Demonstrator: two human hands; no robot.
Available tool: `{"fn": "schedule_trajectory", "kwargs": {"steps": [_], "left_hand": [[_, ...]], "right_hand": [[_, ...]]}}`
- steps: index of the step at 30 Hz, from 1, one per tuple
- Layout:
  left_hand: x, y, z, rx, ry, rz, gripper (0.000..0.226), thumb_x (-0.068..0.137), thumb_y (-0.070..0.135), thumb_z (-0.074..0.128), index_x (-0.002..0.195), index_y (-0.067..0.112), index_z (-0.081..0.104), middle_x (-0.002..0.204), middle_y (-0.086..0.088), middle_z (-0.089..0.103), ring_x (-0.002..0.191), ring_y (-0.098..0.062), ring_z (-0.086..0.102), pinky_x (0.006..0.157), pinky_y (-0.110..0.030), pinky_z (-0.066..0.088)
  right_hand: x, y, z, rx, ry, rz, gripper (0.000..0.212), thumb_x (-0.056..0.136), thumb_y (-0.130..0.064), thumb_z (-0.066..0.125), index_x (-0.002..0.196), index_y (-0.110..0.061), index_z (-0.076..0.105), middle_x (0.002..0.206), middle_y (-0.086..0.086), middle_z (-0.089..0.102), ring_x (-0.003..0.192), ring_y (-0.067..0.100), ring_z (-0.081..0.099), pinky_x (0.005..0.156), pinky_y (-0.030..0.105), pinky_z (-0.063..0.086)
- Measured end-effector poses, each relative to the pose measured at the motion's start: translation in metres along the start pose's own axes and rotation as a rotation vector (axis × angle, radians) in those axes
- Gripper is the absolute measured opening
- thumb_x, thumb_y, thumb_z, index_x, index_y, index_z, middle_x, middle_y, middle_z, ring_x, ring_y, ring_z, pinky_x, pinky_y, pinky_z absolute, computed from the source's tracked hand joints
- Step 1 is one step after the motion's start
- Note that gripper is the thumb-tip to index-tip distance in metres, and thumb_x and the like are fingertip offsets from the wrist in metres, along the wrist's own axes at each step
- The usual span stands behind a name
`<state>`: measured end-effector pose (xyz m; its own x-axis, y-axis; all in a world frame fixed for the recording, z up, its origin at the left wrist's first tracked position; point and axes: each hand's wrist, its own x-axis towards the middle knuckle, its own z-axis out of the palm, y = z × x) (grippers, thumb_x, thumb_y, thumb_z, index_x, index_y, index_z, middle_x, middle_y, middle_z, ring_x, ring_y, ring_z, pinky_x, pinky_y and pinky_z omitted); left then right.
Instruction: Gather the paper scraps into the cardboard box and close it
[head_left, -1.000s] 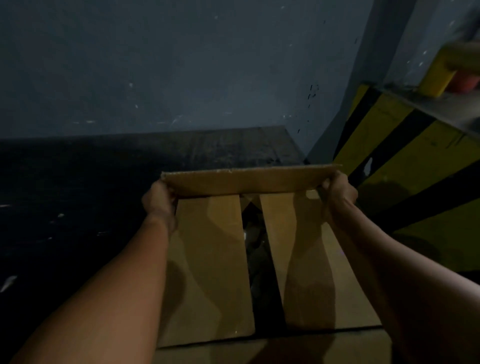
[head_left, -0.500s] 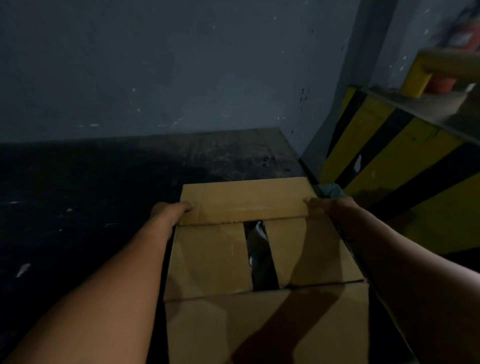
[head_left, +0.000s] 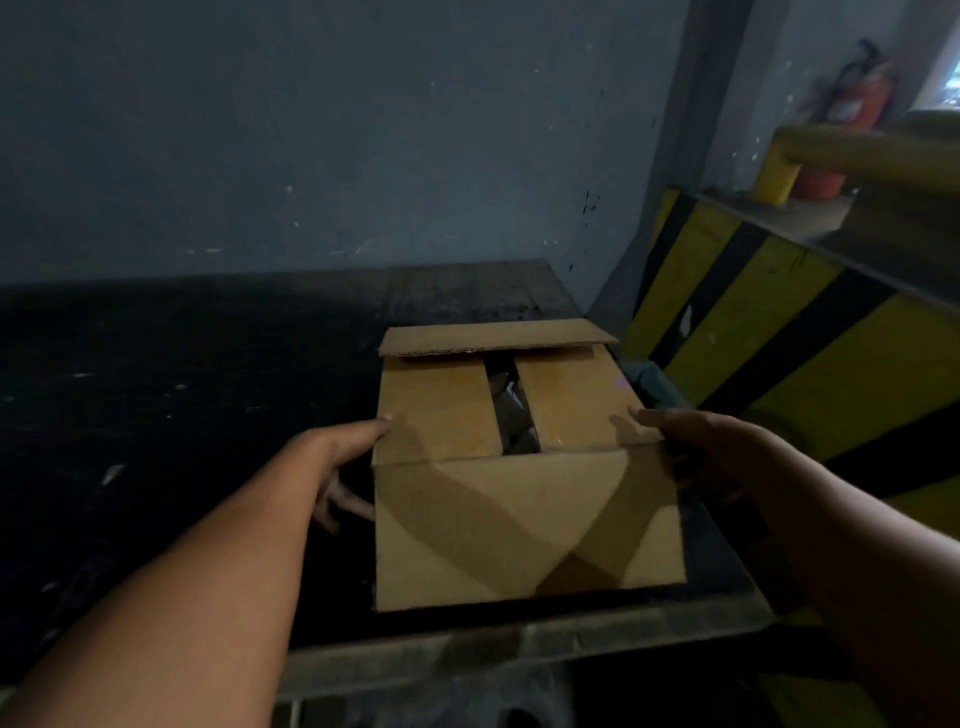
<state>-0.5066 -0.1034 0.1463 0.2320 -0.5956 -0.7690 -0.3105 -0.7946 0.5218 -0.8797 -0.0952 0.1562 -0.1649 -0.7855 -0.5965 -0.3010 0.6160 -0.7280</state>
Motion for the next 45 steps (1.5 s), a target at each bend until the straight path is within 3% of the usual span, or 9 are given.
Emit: {"fn": "schedule_trajectory", "kwargs": {"steps": [3, 5, 7, 11, 14, 17, 24, 32, 45], "left_hand": [[-0.01, -0.007, -0.009, -0.125, 0.038, 0.038, 0.082, 0.074, 0.072, 0.059, 0.136, 0.021, 0.041, 0.115, -0.017, 0.065, 0.08, -0.03, 0.071, 0.076, -0.044, 0.052], [-0.018, -0.007, -0.013, -0.294, 0.03, 0.077, 0.07, 0.081, 0.067, 0.056, 0.13, 0.019, 0.044, 0.112, -0.013, 0.066, 0.08, -0.028, 0.069, 0.082, -0.041, 0.052], [-0.025, -0.002, -0.015, -0.436, 0.061, 0.168, 0.054, 0.087, 0.061, 0.052, 0.123, 0.022, 0.043, 0.119, -0.009, 0.06, 0.075, -0.027, 0.068, 0.076, -0.038, 0.052], [-0.025, 0.019, -0.016, -0.536, 0.188, 0.292, 0.065, 0.091, 0.058, 0.048, 0.145, 0.03, 0.027, 0.15, -0.008, 0.036, 0.078, -0.032, 0.069, 0.079, -0.042, 0.051], [-0.016, 0.037, -0.006, -0.317, 0.43, 0.358, 0.076, 0.088, 0.055, 0.055, 0.147, 0.019, 0.023, 0.144, -0.015, 0.042, 0.089, -0.032, 0.067, 0.07, -0.039, 0.048], [-0.005, 0.046, 0.014, 0.07, 0.716, 0.572, 0.084, 0.085, 0.052, 0.061, 0.147, 0.016, 0.019, 0.147, -0.019, 0.033, 0.12, -0.039, 0.05, 0.084, -0.045, 0.047], [0.052, 0.072, 0.05, 0.903, 0.8, 0.981, 0.096, 0.084, 0.072, 0.041, 0.152, 0.025, -0.007, 0.159, -0.004, -0.014, 0.146, -0.026, -0.013, 0.115, -0.058, -0.005], [0.091, 0.083, 0.061, 0.91, 0.563, 0.916, 0.062, 0.096, 0.06, 0.013, 0.152, 0.033, 0.01, 0.161, 0.004, 0.006, 0.147, -0.019, 0.003, 0.118, -0.044, 0.002], [0.057, 0.054, 0.052, 0.763, 0.493, 1.012, 0.054, 0.102, 0.042, 0.022, 0.151, 0.02, 0.02, 0.16, -0.003, 0.012, 0.147, -0.02, 0.007, 0.119, -0.039, 0.007]], "right_hand": [[-0.036, 0.01, -0.008, 0.161, 0.039, -0.08, 0.068, 0.05, -0.062, 0.086, 0.098, -0.016, 0.07, 0.088, 0.007, 0.066, 0.078, 0.027, 0.064, 0.074, 0.039, 0.051], [-0.047, 0.005, -0.015, 0.308, -0.026, -0.172, 0.051, 0.072, -0.061, 0.073, 0.095, -0.017, 0.072, 0.08, 0.009, 0.069, 0.066, 0.025, 0.066, 0.058, 0.034, 0.052], [-0.048, -0.015, -0.021, 0.42, -0.012, -0.107, 0.068, 0.087, -0.066, 0.053, 0.125, -0.01, 0.056, 0.11, 0.018, 0.064, 0.085, 0.037, 0.067, 0.051, 0.041, 0.055], [-0.023, -0.046, -0.019, 0.5, 0.129, -0.098, 0.072, 0.09, -0.07, 0.04, 0.15, -0.036, 0.021, 0.159, 0.007, 0.019, 0.092, 0.05, 0.065, 0.096, 0.066, 0.04], [0.002, -0.053, -0.009, 0.283, 0.199, -0.215, 0.078, 0.09, -0.064, 0.048, 0.151, -0.023, 0.023, 0.155, 0.012, 0.028, 0.113, 0.042, 0.056, 0.082, 0.054, 0.053], [0.027, -0.058, 0.005, 0.099, 0.287, -0.287, 0.11, 0.079, -0.055, 0.071, 0.152, -0.026, -0.006, 0.152, 0.021, 0.031, 0.124, 0.043, 0.048, 0.097, 0.05, 0.047], [0.085, -0.063, 0.047, -0.741, 0.415, -0.571, 0.112, 0.068, -0.075, 0.066, 0.146, -0.052, -0.011, 0.157, 0.013, -0.026, 0.142, 0.046, -0.018, 0.106, 0.07, -0.009], [0.128, -0.064, 0.061, -0.999, 0.331, -0.704, 0.066, 0.09, -0.072, 0.011, 0.147, -0.037, 0.014, 0.16, 0.001, 0.011, 0.147, 0.035, -0.001, 0.115, 0.059, -0.003], [0.092, -0.061, 0.05, -0.925, 0.235, -0.716, 0.041, 0.096, -0.055, 0.037, 0.128, -0.03, 0.046, 0.141, -0.001, 0.042, 0.135, 0.027, 0.034, 0.112, 0.062, 0.018]]}}
